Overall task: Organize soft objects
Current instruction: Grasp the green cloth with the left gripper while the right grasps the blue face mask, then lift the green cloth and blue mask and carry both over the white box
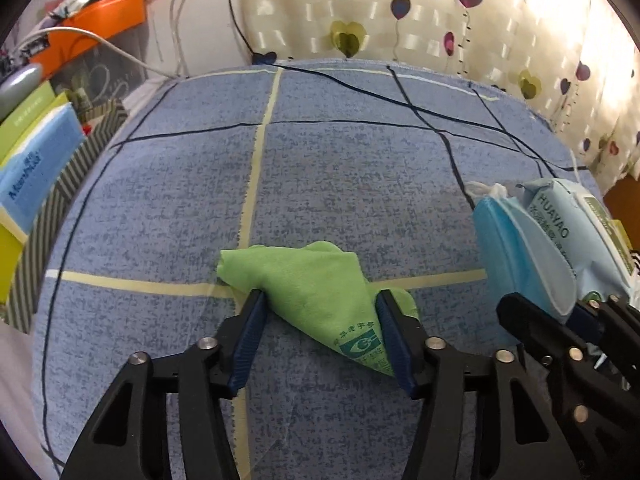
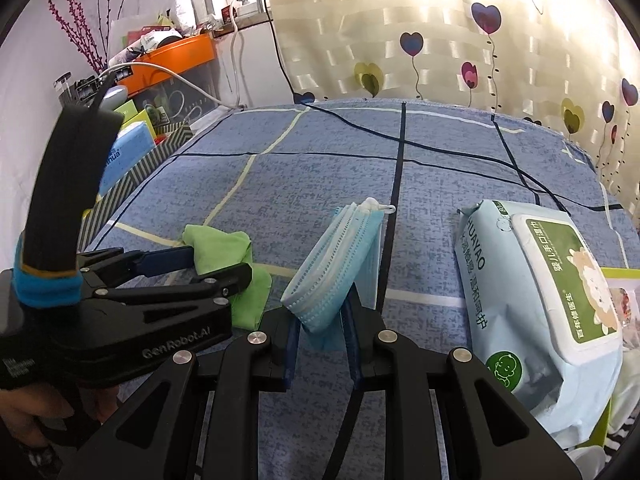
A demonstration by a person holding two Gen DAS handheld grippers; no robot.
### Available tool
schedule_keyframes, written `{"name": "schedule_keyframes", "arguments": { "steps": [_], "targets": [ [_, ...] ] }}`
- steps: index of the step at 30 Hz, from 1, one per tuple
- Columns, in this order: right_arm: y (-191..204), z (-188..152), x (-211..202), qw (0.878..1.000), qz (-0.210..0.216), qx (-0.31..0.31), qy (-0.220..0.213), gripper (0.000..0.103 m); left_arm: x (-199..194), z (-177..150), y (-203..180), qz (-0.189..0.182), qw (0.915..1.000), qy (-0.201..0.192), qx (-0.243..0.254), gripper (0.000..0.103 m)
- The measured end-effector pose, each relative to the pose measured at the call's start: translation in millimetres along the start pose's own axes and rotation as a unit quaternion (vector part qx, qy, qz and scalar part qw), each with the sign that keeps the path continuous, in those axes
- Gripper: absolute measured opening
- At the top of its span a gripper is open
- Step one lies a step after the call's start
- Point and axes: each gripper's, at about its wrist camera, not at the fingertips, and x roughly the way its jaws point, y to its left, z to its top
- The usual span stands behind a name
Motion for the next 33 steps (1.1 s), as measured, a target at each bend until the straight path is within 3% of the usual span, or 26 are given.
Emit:
{"name": "schedule_keyframes", "arguments": {
  "steps": [4,10,33],
  "targets": [
    [-1,0,-2,1.0,0.0,0.001,-0.004,0.021,-2,0,7,0.001,0.9998,-0.008,-0.017,0.033],
    [0,0,-5,1.0,0.001,-0.001,-0.007,0.021,-8,-3,9,-0.002,0.9996,-0.016,-0.023,0.019],
    [14,-14,-62,0.999,-0.002,-0.024,-0.041,0.021,-86,-27,-8,-0.032,0.9969,-0.071,-0.01,0.017]
  ]
}}
